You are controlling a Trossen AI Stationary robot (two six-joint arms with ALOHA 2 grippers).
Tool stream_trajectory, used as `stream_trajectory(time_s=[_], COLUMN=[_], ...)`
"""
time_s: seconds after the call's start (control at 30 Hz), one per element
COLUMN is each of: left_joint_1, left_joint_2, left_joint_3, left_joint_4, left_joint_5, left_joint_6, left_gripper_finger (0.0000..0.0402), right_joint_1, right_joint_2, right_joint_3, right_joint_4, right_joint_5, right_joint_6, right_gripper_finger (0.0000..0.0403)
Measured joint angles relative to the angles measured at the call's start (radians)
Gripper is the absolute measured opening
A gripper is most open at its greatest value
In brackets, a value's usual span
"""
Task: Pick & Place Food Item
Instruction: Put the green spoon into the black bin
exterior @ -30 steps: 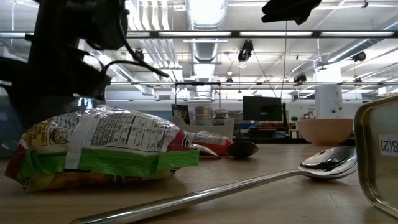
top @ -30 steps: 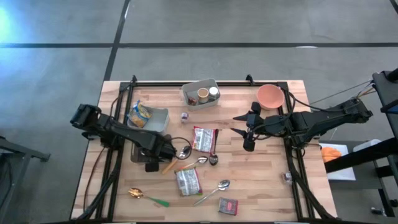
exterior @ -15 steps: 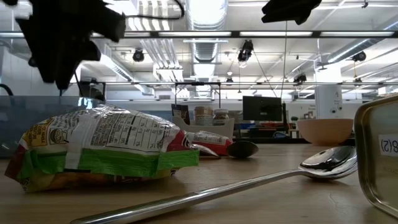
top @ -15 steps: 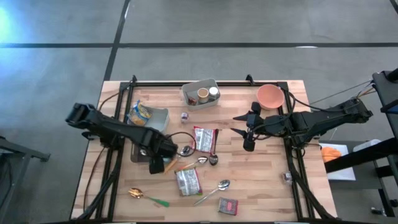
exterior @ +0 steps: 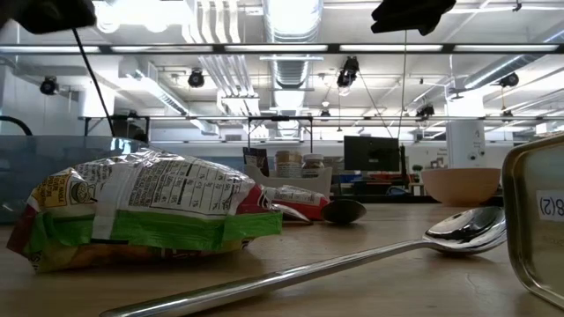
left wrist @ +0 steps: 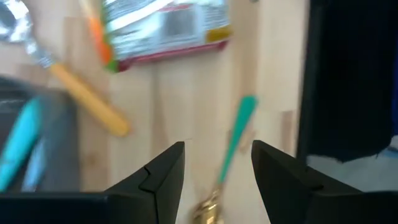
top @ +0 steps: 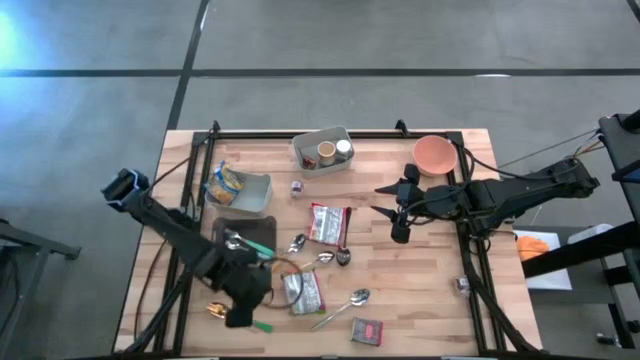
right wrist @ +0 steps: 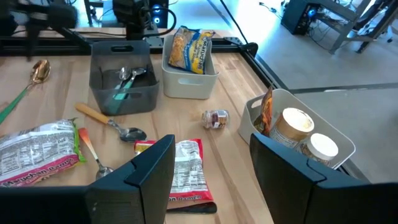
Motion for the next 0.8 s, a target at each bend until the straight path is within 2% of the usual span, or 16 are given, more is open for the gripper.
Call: stream_trajectory(time_s=[0.17, 0.33, 0.53, 0.8], left_joint_1=[-0.093, -0.144, -0.155, -0.151], left_joint_2=[0.017, 0.062, 0.098, 0.141], left_joint_3=[0.000, -0.001, -0.001, -0.002], left_joint_4=[0.058, 0.072, 0.122, 0.208], left_joint_5=[-0.069, -0.073, -0.065, -0.073], left_joint_6=[-0.059, -0.060, -0.027, 0.037], left_gripper_finger=[0.0184, 0.0157, 0.0124, 0.0119], right_joint_1=[0.000, 0.000, 0.000, 0.000], right_joint_2=[0.000, 0.000, 0.000, 0.000], right_joint_3=[0.000, 0.000, 0.000, 0.000], right_joint_4=[0.000, 0.001, 0.001, 0.001], right_joint_5=[0.000, 0.000, 0.000, 0.000], right_joint_6=[0.000, 0.000, -0.003, -0.011], right_gripper_finger=[0.0208, 0.0208, 0.0208, 0.0208])
